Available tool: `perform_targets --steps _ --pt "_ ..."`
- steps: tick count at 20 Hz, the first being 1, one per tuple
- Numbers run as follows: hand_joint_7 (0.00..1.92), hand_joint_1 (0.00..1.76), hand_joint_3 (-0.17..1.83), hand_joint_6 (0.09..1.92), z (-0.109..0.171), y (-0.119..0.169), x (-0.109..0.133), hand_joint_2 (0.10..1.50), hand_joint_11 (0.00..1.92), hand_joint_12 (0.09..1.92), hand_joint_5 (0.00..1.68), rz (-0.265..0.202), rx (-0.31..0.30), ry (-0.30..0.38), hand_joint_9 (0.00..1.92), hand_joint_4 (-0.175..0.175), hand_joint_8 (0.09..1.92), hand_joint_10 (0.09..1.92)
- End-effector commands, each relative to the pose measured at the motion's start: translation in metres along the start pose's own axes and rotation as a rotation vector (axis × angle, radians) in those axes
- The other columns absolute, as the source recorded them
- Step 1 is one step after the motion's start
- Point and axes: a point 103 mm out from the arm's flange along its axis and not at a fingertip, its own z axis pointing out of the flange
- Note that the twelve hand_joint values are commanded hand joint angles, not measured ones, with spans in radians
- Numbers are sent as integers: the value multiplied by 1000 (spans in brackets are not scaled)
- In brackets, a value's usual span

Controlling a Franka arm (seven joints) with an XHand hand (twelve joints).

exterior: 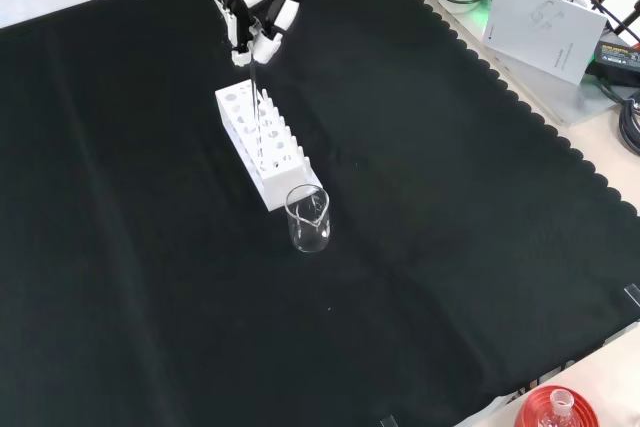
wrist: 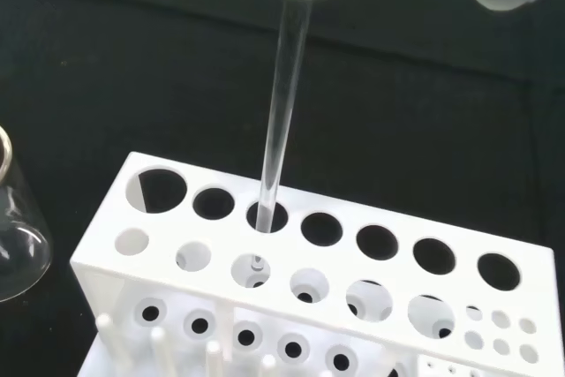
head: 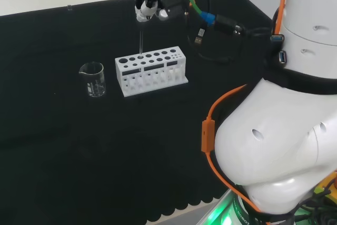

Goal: Put the glass rod back on the white test tube rack.

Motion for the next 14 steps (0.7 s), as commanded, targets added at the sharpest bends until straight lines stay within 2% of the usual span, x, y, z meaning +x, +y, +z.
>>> perform_targets --steps 1,14 --pt "1642 1331 -175 128 2 10 4 1020 1653 417 1410 -16 1 -2 1721 -175 87 246" --pt "1642 1331 -175 127 9 18 -8 1020 1653 416 1410 12 20 -16 1722 -175 87 244"
